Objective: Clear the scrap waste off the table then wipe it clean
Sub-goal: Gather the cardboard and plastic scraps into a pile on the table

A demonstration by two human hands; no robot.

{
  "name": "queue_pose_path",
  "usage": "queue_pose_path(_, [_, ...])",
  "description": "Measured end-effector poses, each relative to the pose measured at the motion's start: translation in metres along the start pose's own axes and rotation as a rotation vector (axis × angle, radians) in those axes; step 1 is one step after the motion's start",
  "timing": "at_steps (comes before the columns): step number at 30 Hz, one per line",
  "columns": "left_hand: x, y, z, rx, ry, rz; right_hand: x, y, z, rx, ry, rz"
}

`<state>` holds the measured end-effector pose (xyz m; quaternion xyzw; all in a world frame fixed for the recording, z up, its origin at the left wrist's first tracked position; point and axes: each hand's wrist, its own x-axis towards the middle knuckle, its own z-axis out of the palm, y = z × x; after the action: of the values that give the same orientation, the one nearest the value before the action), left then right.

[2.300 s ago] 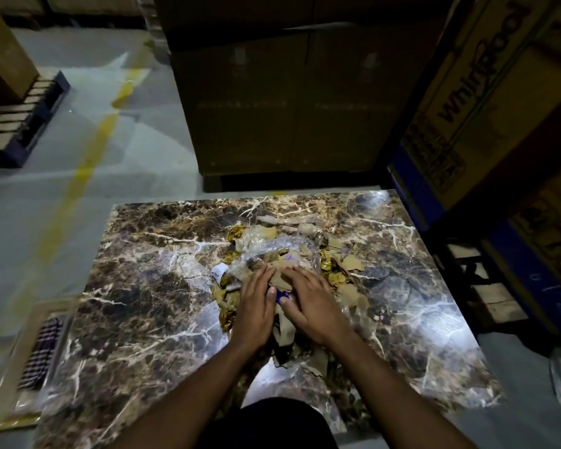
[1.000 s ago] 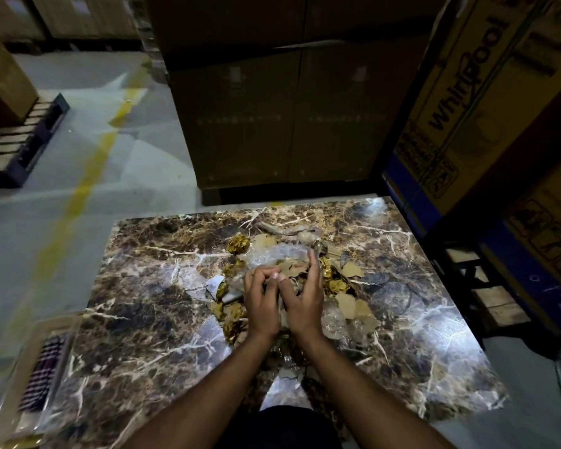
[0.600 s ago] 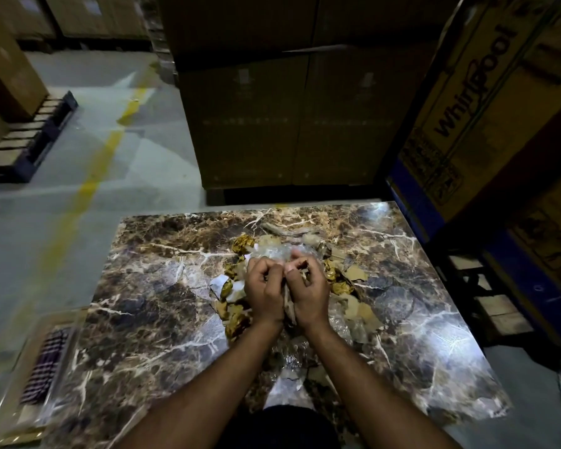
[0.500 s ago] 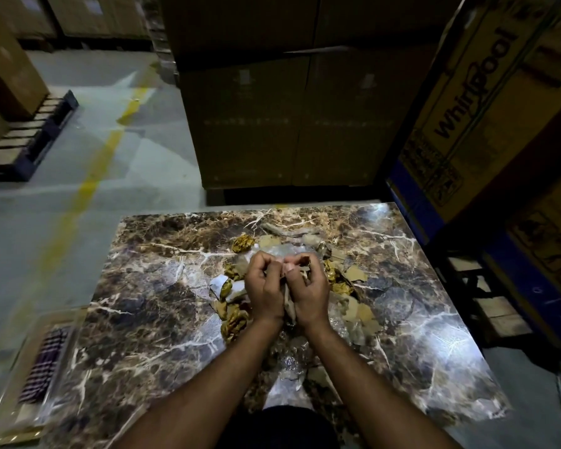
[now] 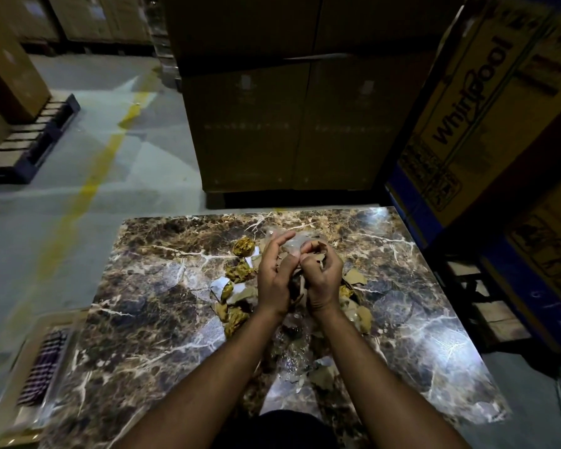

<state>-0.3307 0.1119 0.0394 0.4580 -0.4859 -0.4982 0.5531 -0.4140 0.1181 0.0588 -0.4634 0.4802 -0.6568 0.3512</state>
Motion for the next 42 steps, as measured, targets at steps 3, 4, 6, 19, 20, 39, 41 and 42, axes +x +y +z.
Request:
queue_pose_path(3, [0.001,0.003,-0.004,-0.066,-0.023,-0.061,0.005,0.0,0.002,0.039,-0.022,-0.029])
queue_pose_path(4, [0.001,0.003,-0.006,-0.078,-0.033,-0.08,0.005,0.0,0.002,0.047,-0.021,-0.027])
queue_pose_path(6, [0.003,0.004,-0.008,-0.069,-0.043,-0.092,0.005,0.003,0.003,0.054,-0.005,-0.024])
queue_pose_path(19, [-0.003,0.01,0.003,-0.069,0.17,0.024,-0.004,0.032,-0.006,-0.155,-0.029,0.02])
queue_pose_path(20, [-0.002,0.01,0.003,-0.069,0.176,0.031,-0.008,0.03,-0.006,-0.11,-0.027,0.095])
queue_pose_path(39, [0.012,0.026,0.007,-0.075,0.187,0.129,0.004,-0.004,-0.002,0.021,-0.015,0.342])
queue_pose_path(41, [0.015,0.03,0.007,-0.06,0.175,0.152,0.003,-0.01,-0.004,0.054,-0.073,0.344])
queue_pose_path(42, [0.016,0.033,0.007,-0.054,0.174,0.156,0.003,-0.011,-0.006,0.073,-0.114,0.352])
